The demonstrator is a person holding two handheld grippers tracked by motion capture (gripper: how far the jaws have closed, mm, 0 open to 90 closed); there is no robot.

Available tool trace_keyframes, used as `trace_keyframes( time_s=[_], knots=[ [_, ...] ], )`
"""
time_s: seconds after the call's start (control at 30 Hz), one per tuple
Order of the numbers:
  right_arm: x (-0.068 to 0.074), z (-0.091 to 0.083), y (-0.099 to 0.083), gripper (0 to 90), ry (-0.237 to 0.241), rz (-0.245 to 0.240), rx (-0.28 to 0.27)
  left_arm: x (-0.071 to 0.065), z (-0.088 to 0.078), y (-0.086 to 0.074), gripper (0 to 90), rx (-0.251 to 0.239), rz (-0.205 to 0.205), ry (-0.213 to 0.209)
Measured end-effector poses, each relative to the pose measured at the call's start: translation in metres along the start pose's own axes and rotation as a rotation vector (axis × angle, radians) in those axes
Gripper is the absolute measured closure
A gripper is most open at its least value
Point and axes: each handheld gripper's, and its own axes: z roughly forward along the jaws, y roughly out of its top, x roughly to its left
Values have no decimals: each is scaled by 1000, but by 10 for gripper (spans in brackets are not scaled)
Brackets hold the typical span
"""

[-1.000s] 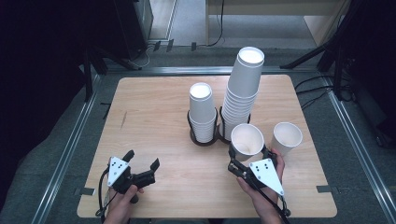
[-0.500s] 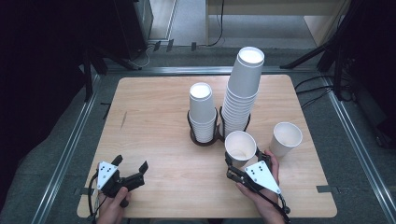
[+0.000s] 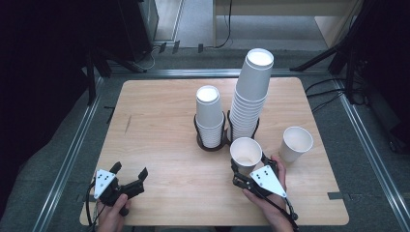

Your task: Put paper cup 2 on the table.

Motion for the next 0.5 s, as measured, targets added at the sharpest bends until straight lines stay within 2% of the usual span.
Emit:
trace_keyframes(
  time_s=[0.17,0.27,0.5],
  knots=[
    [2,4,-4,155,13,0,34,1,0,-1,0,1,1,1],
    [4,5,-5,155,16,-22,50,1,0,-1,0,1,0,0],
    [6,9,-10,153,26,-30,87,2,0,-2,0,5,0,4]
  ],
)
